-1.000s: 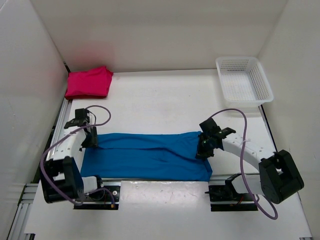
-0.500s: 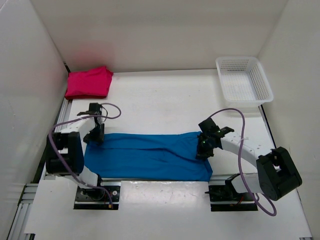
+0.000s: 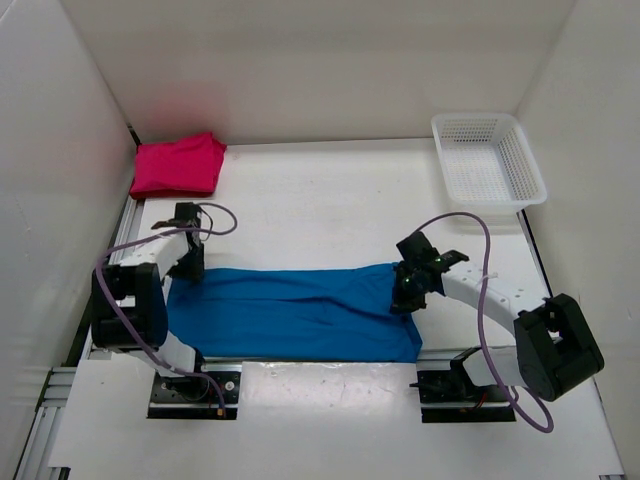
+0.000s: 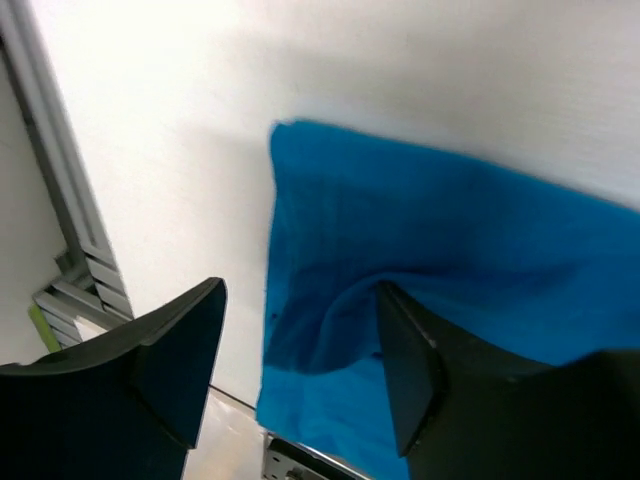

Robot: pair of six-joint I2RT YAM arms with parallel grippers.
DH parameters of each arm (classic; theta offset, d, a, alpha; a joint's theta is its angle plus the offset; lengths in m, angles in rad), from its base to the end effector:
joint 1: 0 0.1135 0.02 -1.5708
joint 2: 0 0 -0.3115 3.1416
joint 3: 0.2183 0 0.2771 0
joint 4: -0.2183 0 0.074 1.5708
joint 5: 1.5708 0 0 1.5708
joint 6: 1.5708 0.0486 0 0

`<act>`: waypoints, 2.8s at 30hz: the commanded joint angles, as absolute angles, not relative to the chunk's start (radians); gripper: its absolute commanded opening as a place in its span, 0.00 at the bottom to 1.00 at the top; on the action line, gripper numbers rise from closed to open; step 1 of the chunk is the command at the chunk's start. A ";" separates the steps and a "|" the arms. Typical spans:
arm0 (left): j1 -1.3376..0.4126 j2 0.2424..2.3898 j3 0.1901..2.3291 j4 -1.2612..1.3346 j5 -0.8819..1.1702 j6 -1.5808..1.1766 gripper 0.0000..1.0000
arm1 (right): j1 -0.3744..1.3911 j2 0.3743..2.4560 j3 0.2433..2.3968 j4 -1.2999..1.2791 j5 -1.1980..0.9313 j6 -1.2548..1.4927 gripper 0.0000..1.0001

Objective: Fold and stack the t-shirts
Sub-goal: Fold the other side of the tshirt into a rectangle

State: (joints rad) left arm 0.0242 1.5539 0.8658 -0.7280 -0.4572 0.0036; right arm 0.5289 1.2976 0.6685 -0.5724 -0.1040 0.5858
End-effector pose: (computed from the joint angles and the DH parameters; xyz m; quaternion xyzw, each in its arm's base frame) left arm 0.2793 0.0282 0.1833 -0.0275 0.9708 0.2270 0.0721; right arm 0.1996 0.1225 0.1887 0.0184 0.9815 0.1403 0.1286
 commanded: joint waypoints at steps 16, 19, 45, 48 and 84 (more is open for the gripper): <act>-0.659 1.626 1.486 -0.982 0.227 0.000 0.64 | 0.457 1.456 0.680 -0.489 -0.256 0.546 0.00; -0.736 1.748 1.491 -0.898 0.301 0.000 0.59 | 0.423 1.456 0.670 -0.469 -0.287 0.569 0.00; -0.842 2.097 1.667 -0.807 0.308 0.000 0.51 | 0.364 1.474 0.637 -0.437 -0.347 0.569 0.00; -0.842 2.097 1.677 -0.807 0.319 0.000 0.29 | 0.364 1.474 0.637 -0.437 -0.347 0.569 0.00; -0.893 1.859 1.364 -0.879 0.337 0.000 0.10 | 0.477 1.299 0.626 -0.512 -0.230 0.491 0.08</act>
State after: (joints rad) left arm -0.8928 1.8912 1.3766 -0.9009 0.3260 -0.0036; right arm 0.4763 1.2953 0.6422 -0.5186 -0.2596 0.5255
